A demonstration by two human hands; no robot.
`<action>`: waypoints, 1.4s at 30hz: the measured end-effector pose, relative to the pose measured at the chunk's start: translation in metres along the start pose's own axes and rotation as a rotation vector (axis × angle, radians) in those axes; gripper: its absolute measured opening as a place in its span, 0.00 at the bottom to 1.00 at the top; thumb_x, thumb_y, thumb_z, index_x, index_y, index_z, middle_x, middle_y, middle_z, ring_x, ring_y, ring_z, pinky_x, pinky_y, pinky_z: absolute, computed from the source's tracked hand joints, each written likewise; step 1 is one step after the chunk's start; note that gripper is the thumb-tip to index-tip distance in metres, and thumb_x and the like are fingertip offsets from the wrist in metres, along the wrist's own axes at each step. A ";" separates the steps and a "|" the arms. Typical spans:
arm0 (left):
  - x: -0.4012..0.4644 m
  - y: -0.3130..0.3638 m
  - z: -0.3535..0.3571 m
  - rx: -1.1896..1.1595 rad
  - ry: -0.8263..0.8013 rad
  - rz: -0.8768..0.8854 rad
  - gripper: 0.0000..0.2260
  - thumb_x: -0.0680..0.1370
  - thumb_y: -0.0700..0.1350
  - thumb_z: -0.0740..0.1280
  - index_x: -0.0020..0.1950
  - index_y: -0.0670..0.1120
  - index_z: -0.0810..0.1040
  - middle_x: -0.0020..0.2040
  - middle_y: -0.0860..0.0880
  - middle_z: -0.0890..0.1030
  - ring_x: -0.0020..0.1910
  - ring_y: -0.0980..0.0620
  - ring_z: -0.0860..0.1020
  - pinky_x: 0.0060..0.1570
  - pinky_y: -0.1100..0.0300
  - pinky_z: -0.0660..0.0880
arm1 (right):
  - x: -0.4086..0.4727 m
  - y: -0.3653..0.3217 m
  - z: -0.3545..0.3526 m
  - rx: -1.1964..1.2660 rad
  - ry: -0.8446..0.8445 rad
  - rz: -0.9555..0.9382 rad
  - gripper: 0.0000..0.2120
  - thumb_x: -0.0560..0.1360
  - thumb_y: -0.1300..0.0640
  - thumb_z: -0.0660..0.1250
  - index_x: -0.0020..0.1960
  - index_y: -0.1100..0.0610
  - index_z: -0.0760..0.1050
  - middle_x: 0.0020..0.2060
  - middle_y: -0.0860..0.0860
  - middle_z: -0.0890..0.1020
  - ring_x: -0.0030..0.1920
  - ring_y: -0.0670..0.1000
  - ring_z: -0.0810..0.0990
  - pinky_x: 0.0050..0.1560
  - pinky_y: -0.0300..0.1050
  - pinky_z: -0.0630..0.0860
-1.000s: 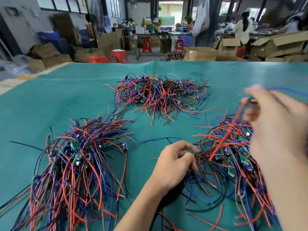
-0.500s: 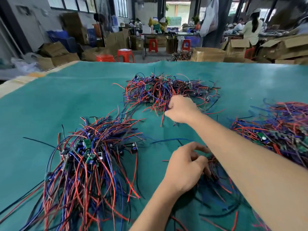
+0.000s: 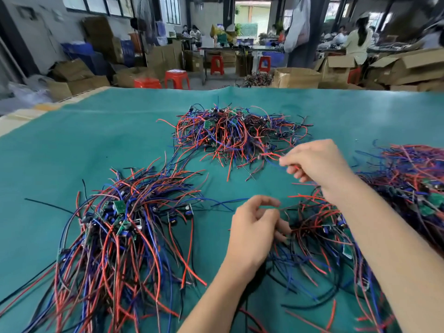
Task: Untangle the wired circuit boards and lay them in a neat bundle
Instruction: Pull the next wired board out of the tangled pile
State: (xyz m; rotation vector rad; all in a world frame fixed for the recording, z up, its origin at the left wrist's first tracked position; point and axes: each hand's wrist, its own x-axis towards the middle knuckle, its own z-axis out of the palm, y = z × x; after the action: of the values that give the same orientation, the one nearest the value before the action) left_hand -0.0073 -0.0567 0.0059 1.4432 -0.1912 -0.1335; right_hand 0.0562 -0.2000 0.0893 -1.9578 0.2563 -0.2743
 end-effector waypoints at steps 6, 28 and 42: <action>-0.002 0.012 -0.001 -0.237 0.070 -0.063 0.12 0.84 0.48 0.60 0.52 0.41 0.77 0.42 0.42 0.86 0.42 0.46 0.84 0.35 0.58 0.79 | -0.092 0.021 -0.021 0.058 -0.319 -0.205 0.04 0.64 0.57 0.75 0.33 0.57 0.84 0.23 0.51 0.77 0.25 0.45 0.72 0.27 0.33 0.67; -0.007 0.010 -0.002 -0.058 -0.153 0.011 0.07 0.83 0.40 0.62 0.51 0.44 0.79 0.42 0.42 0.86 0.35 0.51 0.81 0.33 0.66 0.71 | -0.092 0.047 -0.013 0.627 -0.035 0.092 0.07 0.70 0.59 0.75 0.46 0.61 0.86 0.38 0.53 0.81 0.34 0.48 0.74 0.30 0.38 0.68; -0.009 0.014 -0.002 -0.050 -0.206 -0.021 0.18 0.78 0.56 0.66 0.46 0.41 0.82 0.40 0.41 0.85 0.33 0.51 0.80 0.29 0.65 0.69 | -0.097 0.033 -0.018 0.729 -0.071 0.179 0.10 0.65 0.53 0.77 0.35 0.60 0.84 0.26 0.54 0.78 0.19 0.47 0.67 0.18 0.37 0.59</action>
State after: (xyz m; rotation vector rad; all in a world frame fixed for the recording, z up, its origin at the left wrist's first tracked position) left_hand -0.0162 -0.0507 0.0191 1.3809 -0.3393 -0.3025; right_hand -0.0435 -0.1993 0.0589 -1.2135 0.2404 -0.1495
